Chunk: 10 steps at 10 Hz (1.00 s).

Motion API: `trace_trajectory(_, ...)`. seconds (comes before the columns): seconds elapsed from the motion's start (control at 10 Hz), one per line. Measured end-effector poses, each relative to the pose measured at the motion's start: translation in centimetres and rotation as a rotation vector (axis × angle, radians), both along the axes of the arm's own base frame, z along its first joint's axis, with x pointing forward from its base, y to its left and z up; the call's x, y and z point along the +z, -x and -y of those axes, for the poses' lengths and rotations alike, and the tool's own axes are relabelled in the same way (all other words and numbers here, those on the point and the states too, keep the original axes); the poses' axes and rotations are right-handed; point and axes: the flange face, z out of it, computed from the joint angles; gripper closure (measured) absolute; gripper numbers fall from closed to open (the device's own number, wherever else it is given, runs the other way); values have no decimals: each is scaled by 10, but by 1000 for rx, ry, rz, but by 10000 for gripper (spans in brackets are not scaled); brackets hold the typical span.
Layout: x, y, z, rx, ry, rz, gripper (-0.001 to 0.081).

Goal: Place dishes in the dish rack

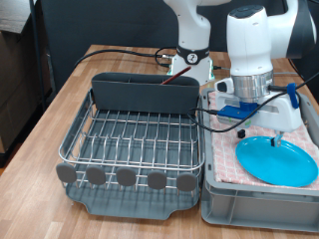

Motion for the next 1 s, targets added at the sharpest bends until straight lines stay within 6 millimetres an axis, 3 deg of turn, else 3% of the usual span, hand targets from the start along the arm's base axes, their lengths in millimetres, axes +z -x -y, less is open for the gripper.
trace_trajectory(0.6,-4,-4,-4,1,1,9,3)
trace_trajectory(0.7,-4,-4,-4,-1,1,8,192)
trace_trajectory(0.8,-4,-4,-5,-3,1,7,192)
trace_trajectory(0.9,-5,-3,-5,-5,1,4,366)
trace_trajectory(1.0,-7,-2,-5,-5,2,0,366)
